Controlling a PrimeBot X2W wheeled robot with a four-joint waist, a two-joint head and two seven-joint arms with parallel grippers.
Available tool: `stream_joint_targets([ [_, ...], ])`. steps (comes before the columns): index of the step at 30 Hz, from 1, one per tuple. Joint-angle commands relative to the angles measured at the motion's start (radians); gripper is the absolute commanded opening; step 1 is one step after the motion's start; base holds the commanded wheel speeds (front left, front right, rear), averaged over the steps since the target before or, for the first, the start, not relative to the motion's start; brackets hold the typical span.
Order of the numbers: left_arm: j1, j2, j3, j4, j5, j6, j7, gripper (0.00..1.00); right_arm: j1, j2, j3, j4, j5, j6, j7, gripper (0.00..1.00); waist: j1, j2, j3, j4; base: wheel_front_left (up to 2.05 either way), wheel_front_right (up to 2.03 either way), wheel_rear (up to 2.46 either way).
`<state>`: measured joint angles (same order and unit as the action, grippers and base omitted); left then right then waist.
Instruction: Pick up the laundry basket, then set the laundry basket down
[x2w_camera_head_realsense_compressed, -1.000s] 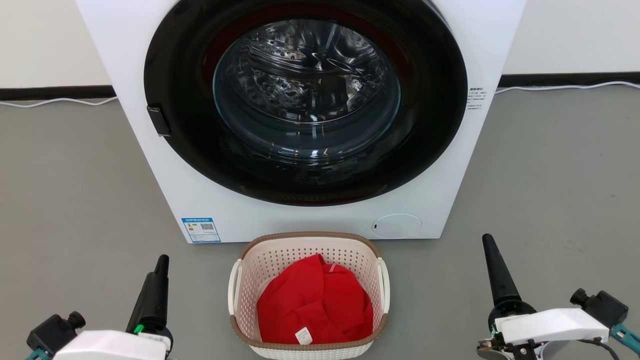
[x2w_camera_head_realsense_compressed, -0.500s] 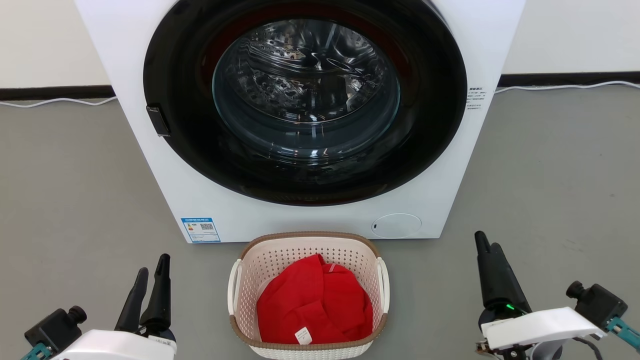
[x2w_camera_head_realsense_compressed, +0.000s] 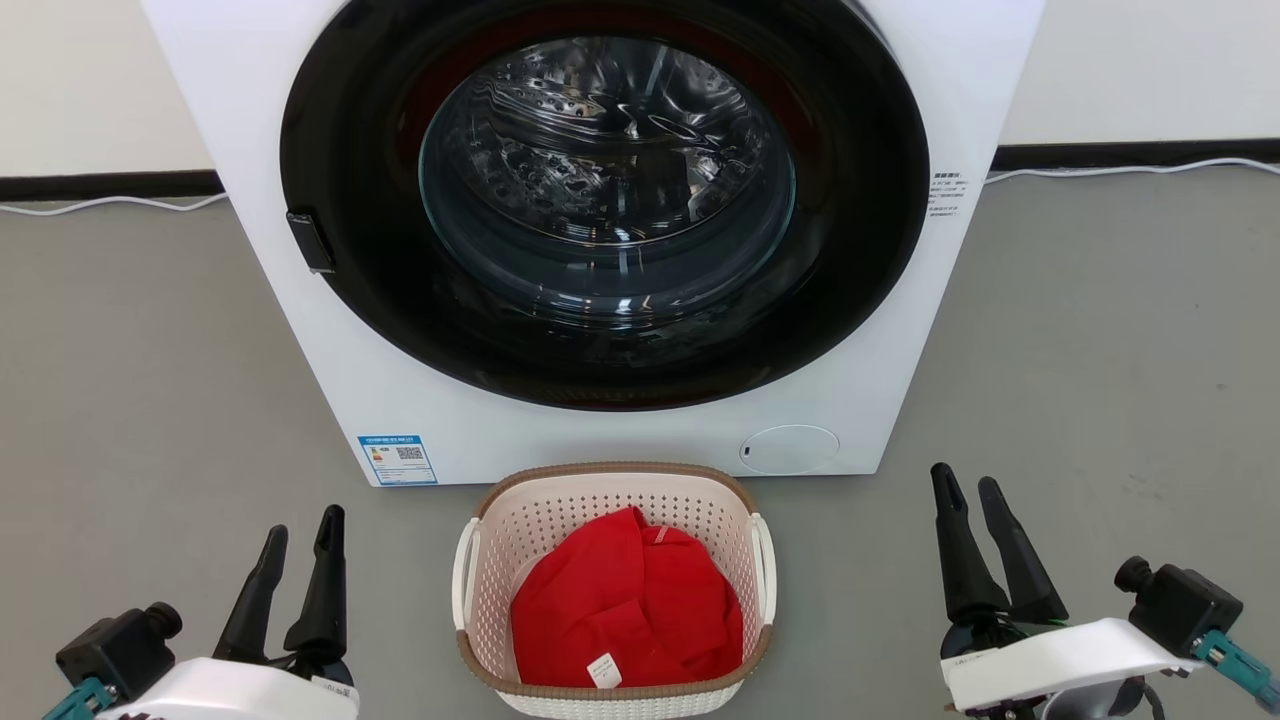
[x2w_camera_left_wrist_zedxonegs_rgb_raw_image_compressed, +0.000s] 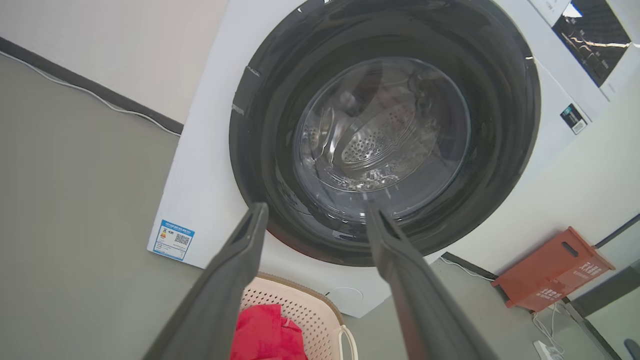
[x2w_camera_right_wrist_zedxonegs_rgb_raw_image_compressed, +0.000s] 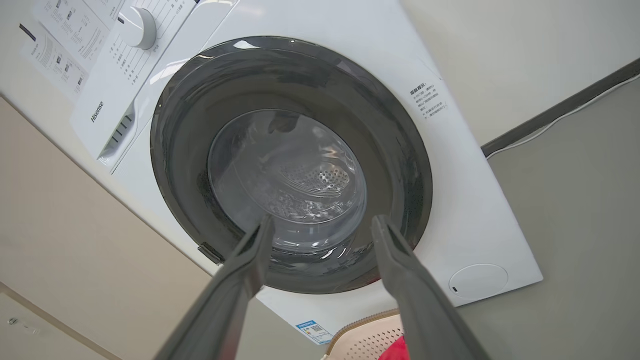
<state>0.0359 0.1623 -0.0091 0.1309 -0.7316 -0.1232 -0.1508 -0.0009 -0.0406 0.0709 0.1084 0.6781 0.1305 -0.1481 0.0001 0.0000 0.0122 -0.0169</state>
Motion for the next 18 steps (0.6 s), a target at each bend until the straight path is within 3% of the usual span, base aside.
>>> stream_joint_targets([
  [1,-0.015,0.022,0.018,-0.029,0.031,-0.005,-0.015,1.00,-0.016,-0.008,0.018,-0.039,-0.038,0.000,-0.019,1.00,0.0000,0.0000,0.000,0.001,0.00,0.00,0.00],
  [18,-0.006,0.046,0.004,-0.055,0.198,-0.007,-0.065,1.00,-0.005,-0.009,0.036,-0.062,-0.238,0.000,-0.068,1.00,0.0000,0.0000,0.001,-0.002,0.00,0.00,0.00],
])
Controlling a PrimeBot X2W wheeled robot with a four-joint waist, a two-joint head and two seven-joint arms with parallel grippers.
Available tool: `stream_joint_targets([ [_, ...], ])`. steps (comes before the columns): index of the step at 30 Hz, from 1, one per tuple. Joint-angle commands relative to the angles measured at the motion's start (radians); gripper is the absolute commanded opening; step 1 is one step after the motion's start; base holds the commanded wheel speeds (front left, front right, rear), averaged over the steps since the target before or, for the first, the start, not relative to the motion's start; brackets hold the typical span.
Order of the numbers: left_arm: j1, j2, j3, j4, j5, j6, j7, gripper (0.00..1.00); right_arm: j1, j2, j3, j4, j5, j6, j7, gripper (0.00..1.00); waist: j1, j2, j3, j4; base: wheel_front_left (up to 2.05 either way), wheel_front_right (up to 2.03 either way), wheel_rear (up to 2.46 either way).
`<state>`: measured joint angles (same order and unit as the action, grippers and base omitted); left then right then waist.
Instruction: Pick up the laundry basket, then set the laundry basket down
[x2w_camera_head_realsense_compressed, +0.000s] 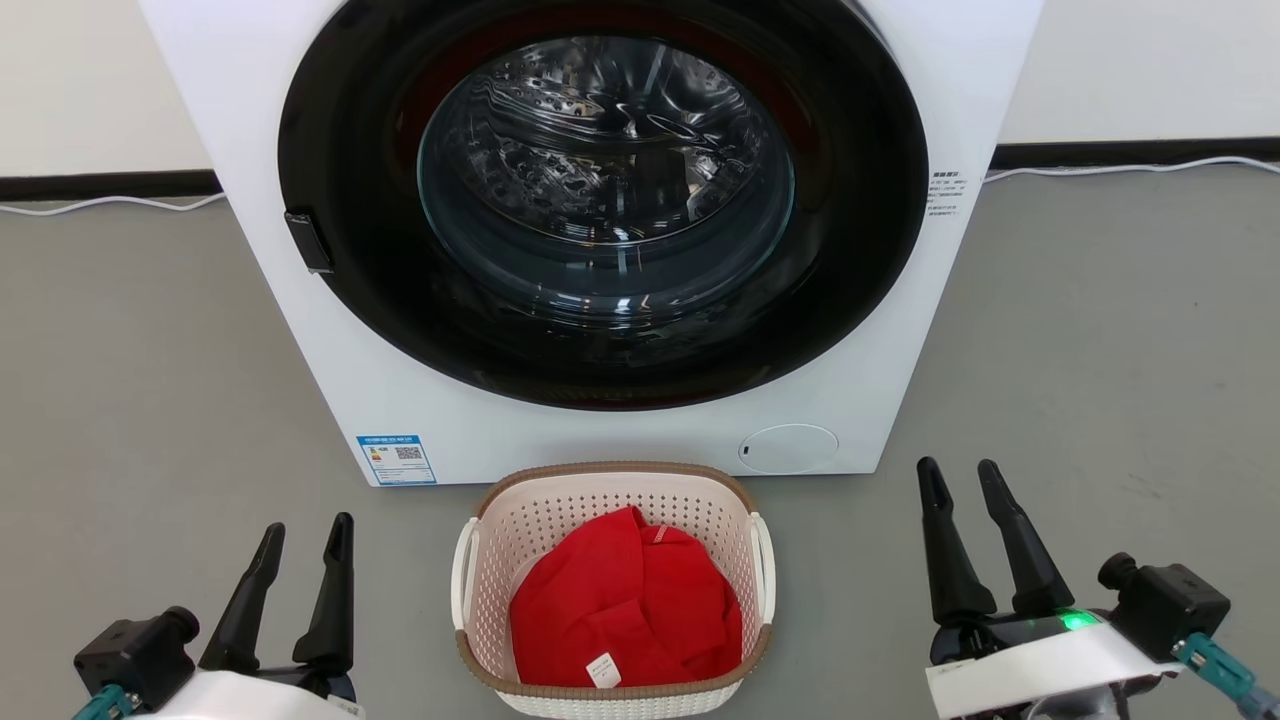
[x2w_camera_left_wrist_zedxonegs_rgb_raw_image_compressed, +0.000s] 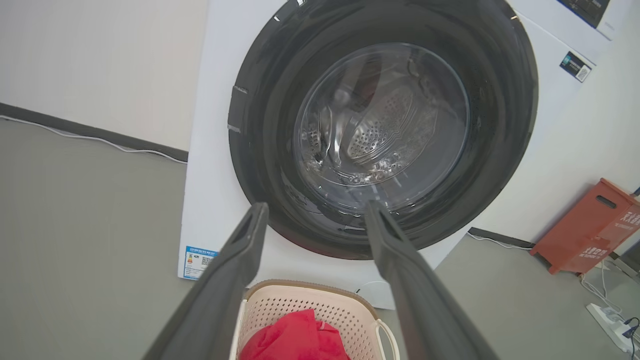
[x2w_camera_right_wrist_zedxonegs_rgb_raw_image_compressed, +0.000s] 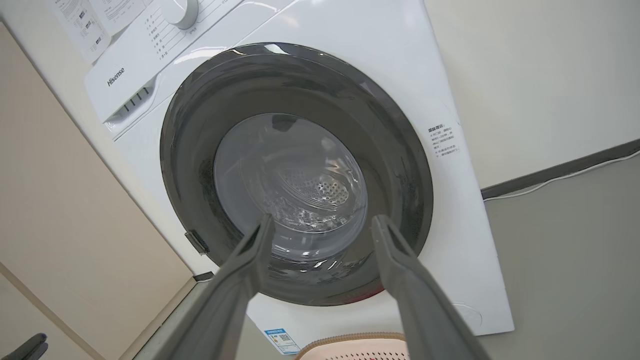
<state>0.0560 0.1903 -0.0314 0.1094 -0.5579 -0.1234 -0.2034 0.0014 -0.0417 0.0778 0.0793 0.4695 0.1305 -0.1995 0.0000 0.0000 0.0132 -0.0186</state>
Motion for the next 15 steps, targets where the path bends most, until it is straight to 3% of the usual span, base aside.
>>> stream_joint_targets([
  [1,-0.027,0.020,0.025,-0.035,0.035,-0.006,-0.016,1.00,-0.007,-0.008,0.031,-0.035,-0.042,0.000,-0.020,1.00,0.0000,0.0000,0.001,0.000,0.00,0.00,0.00],
  [15,-0.021,0.038,0.022,-0.069,0.164,-0.007,-0.054,1.00,0.003,-0.008,0.042,-0.057,-0.190,0.000,-0.058,1.00,0.0000,0.0000,0.005,0.000,0.00,0.00,0.00],
])
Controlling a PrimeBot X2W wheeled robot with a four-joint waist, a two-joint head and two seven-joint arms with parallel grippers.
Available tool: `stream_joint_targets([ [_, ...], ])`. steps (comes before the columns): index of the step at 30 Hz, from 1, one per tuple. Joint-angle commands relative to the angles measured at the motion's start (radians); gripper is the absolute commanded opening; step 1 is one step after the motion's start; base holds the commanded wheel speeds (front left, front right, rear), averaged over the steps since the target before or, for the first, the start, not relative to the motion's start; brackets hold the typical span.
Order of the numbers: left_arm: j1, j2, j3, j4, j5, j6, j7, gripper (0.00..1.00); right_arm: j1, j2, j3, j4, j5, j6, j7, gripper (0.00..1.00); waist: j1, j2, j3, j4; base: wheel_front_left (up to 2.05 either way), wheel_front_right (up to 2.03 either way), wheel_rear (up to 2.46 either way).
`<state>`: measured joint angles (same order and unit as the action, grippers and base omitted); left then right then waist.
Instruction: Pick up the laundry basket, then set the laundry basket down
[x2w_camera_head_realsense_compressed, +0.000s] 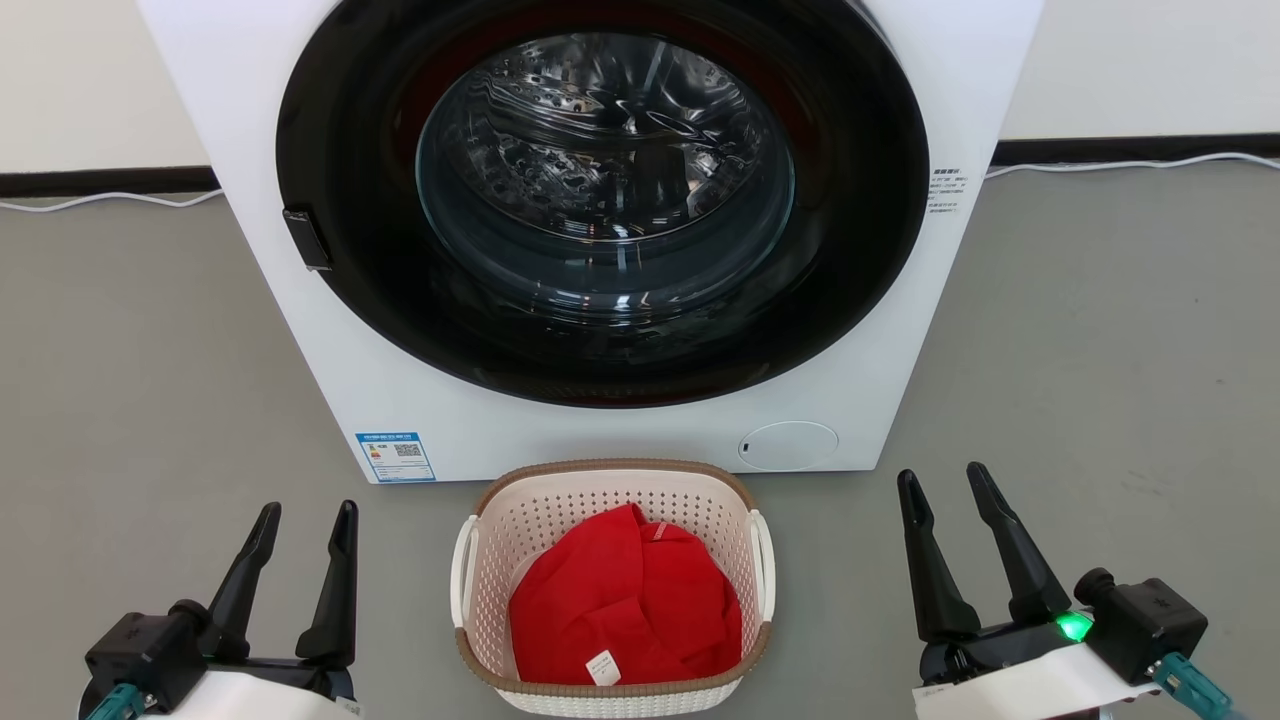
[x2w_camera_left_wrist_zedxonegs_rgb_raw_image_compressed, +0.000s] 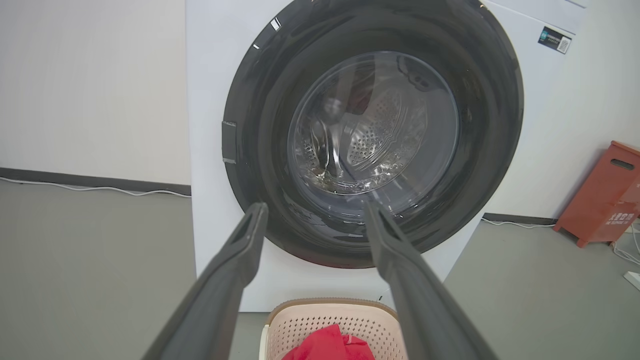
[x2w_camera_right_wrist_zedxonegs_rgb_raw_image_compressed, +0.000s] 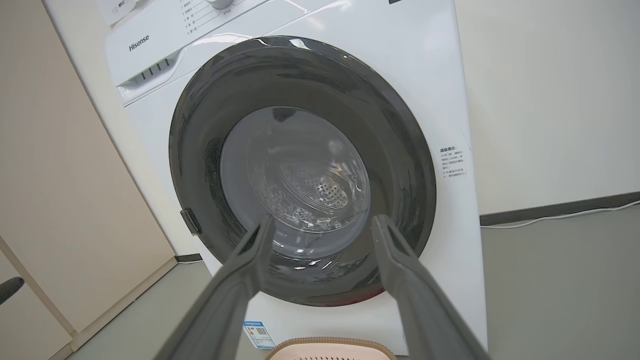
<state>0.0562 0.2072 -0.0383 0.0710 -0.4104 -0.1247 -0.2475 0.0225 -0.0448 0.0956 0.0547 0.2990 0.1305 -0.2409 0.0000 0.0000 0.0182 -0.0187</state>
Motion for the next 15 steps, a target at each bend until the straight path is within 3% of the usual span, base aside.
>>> stream_joint_targets([
  [1,-0.020,0.022,0.028,-0.033,0.025,-0.006,-0.013,1.00,-0.018,-0.005,0.023,-0.034,-0.030,0.000,-0.019,1.00,0.0000,0.0000,0.000,0.000,0.00,0.00,0.00],
  [15,-0.020,0.027,0.027,-0.036,0.017,-0.006,-0.014,1.00,-0.015,-0.005,0.002,-0.031,-0.035,0.000,-0.021,1.00,0.0000,0.0000,0.009,-0.002,0.00,0.00,0.00],
])
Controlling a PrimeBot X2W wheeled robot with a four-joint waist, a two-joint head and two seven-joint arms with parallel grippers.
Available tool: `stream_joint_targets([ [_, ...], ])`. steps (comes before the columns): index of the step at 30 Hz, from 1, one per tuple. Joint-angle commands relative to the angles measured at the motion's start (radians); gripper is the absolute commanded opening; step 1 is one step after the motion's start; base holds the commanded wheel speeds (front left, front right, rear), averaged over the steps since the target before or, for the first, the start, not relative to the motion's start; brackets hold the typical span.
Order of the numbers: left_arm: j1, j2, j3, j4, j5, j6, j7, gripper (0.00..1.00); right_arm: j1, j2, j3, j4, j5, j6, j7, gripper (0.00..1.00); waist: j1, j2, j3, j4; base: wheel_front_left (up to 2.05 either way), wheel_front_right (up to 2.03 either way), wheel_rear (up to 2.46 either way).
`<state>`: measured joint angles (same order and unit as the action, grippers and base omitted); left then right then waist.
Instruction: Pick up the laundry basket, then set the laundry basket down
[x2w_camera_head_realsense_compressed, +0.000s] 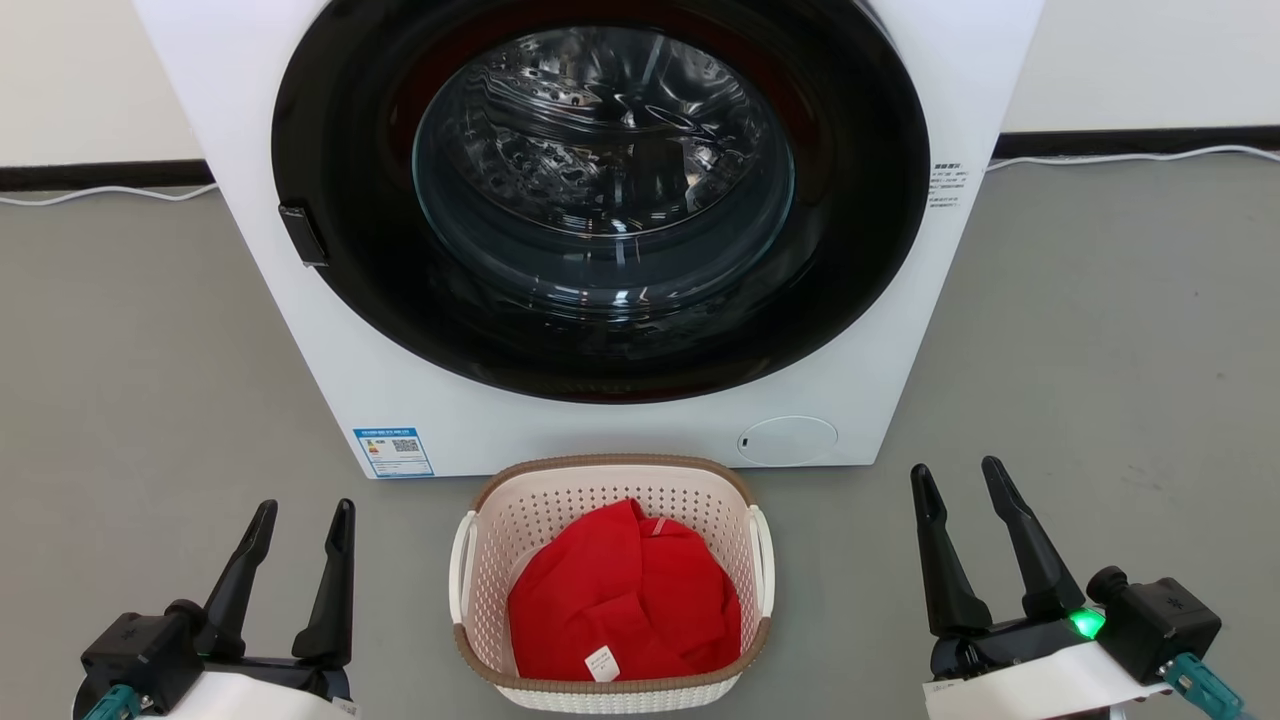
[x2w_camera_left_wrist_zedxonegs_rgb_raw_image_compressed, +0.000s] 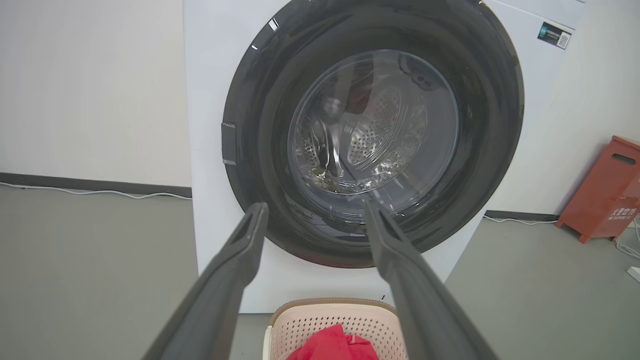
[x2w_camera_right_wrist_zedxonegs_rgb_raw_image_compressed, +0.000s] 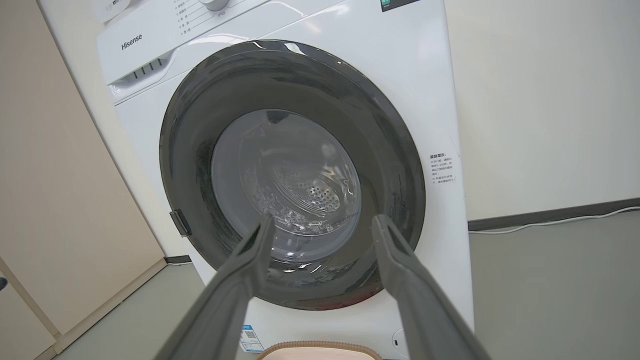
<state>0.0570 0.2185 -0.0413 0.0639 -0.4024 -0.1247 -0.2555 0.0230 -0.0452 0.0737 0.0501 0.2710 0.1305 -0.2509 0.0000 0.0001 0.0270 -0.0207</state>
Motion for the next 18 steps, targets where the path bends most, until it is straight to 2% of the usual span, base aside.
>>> stream_joint_targets([
  [1,-0.021,0.016,0.030,-0.029,0.008,-0.006,-0.006,1.00,-0.015,-0.005,0.024,-0.026,-0.006,0.000,-0.011,1.00,0.0000,-0.0001,0.001,0.000,0.00,0.00,0.00],
  [18,-0.022,0.022,0.027,-0.030,-0.005,-0.006,-0.006,1.00,-0.015,-0.005,0.022,-0.024,-0.006,0.000,-0.011,1.00,0.0000,-0.0001,0.011,0.000,0.00,0.00,0.00],
])
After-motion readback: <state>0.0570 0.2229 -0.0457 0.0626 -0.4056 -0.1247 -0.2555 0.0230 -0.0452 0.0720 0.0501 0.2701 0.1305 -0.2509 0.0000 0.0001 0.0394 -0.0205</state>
